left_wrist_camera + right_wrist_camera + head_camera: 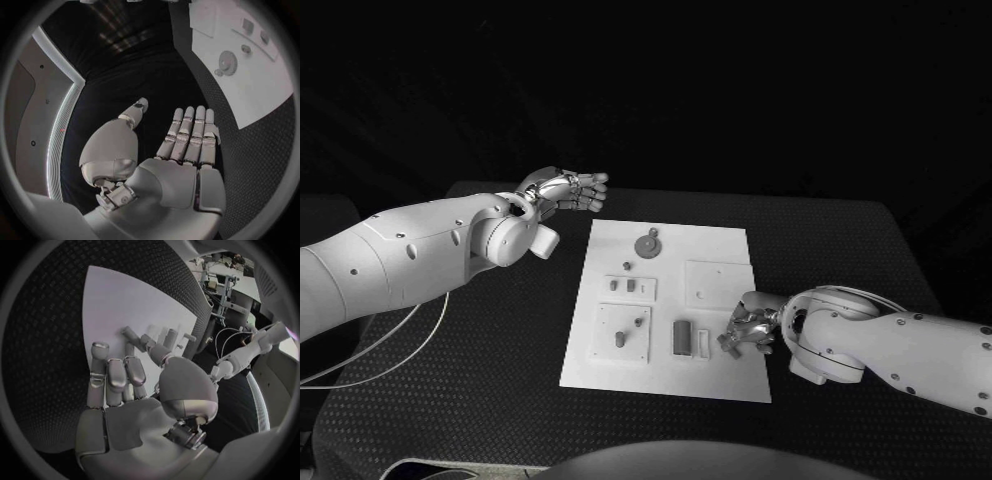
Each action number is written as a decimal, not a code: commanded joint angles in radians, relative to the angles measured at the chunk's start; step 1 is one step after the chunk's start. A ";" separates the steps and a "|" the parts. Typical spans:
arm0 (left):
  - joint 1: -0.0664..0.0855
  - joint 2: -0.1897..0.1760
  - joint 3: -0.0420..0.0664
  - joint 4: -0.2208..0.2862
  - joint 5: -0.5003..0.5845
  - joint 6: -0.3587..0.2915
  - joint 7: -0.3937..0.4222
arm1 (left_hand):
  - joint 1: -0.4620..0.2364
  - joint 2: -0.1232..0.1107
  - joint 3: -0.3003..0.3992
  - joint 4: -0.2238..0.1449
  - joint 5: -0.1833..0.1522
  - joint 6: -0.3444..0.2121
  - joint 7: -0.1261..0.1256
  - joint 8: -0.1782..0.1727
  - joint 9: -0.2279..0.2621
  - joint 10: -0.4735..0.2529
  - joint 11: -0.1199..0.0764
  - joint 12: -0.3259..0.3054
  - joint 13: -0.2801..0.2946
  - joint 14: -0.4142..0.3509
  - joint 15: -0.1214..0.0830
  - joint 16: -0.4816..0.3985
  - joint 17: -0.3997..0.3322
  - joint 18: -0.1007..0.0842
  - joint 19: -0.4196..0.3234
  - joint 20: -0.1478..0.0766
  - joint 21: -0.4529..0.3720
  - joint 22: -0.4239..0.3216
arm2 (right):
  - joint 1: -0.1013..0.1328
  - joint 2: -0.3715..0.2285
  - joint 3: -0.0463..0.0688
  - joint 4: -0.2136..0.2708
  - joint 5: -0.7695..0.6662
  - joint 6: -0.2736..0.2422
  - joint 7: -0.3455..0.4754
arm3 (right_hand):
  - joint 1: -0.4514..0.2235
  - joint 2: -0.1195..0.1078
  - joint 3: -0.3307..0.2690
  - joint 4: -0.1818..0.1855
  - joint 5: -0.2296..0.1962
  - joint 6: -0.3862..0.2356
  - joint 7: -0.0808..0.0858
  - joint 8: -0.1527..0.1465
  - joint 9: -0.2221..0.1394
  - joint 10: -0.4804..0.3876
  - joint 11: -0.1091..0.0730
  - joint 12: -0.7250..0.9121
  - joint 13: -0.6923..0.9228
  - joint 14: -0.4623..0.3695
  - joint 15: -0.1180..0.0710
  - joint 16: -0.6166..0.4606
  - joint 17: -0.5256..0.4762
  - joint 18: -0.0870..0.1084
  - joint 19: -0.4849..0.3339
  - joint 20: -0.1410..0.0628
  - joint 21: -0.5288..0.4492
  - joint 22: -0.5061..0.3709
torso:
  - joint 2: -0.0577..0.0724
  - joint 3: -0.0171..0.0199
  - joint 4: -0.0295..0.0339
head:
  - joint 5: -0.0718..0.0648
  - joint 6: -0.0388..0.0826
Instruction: Assemble the parts on the task board
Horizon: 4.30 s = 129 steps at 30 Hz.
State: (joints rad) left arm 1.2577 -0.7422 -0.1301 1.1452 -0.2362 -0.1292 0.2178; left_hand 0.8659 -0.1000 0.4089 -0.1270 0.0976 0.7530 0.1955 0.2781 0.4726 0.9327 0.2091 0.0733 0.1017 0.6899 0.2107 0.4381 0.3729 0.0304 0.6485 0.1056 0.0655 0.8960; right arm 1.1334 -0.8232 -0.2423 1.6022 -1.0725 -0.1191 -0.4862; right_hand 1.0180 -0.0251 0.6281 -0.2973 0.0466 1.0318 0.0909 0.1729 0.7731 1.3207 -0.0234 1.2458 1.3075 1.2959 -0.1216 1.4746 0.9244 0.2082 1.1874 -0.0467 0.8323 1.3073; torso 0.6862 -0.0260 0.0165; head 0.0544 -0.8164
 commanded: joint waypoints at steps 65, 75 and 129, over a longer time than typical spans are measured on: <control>0.001 0.003 0.001 0.001 0.005 0.031 0.002 | -0.001 0.013 -0.001 -0.009 -0.002 0.008 0.017 0.004 -0.002 0.012 -0.003 0.007 -0.004 0.004 0.000 -0.008 0.003 0.009 0.000 0.005 0.004 -0.003 | -0.002 0.081 -0.005 -0.032 0.076 0.049 0.000 | -0.190 -0.048 0.000 0.067 0.001 0.043 -0.011 0.004 -0.017 0.004 -0.008 -0.002 0.026 0.005 -0.014 -0.002 -0.014 0.054 0.016 -0.002 -0.005 0.014 | 0.000 -0.0002 0.0000 | -0.008 -0.002; 0.001 0.003 0.001 0.001 0.005 0.030 0.002 | -0.001 0.014 -0.001 -0.009 -0.002 0.008 0.017 0.004 -0.002 0.012 -0.003 0.007 -0.004 0.004 0.000 -0.008 0.003 0.009 0.000 0.005 0.004 -0.004 | -0.002 0.082 -0.005 -0.032 0.065 0.040 0.000 | -0.143 0.014 0.021 0.009 0.001 0.051 -0.014 0.007 -0.020 0.008 -0.010 0.001 0.029 0.006 -0.017 0.000 -0.011 0.054 0.016 -0.004 -0.003 0.017 | 0.001 0.0000 0.0003 | -0.008 -0.002; 0.001 0.000 0.001 0.002 0.005 0.033 -0.002 | -0.003 0.016 -0.003 -0.011 -0.002 0.008 0.017 0.004 -0.003 0.014 -0.003 0.007 -0.007 0.004 0.000 -0.010 0.005 0.008 0.000 0.005 0.004 -0.005 | 0.013 0.056 -0.004 -0.014 0.075 -0.086 -0.015 | -0.185 0.043 0.000 0.005 0.001 0.076 -0.024 0.016 -0.024 0.016 -0.020 0.011 0.036 0.006 -0.025 0.005 -0.004 0.054 0.014 -0.002 -0.002 0.018 | 0.000 -0.0008 -0.0005 | -0.008 0.001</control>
State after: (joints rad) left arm 1.2577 -0.7427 -0.1301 1.1453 -0.2360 -0.1118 0.2110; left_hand 0.8626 -0.0967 0.4061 -0.1298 0.0976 0.7522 0.1963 0.2781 0.4709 0.9398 0.2088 0.0766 0.0957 0.6899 0.2107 0.4342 0.3762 0.0303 0.6486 0.1055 0.0655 0.8922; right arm 1.1464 -0.7685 -0.2464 1.5879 -0.9687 -0.1778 -0.4840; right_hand 0.8346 0.0236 0.6306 -0.2924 0.0463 1.0953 0.0608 0.1855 0.7488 1.3406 -0.0395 1.2545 1.3075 1.3037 -0.1407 1.4747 0.9191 0.2320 1.2016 -0.0462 0.8322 1.3074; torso 0.6866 -0.0266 0.0163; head 0.0474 -0.8153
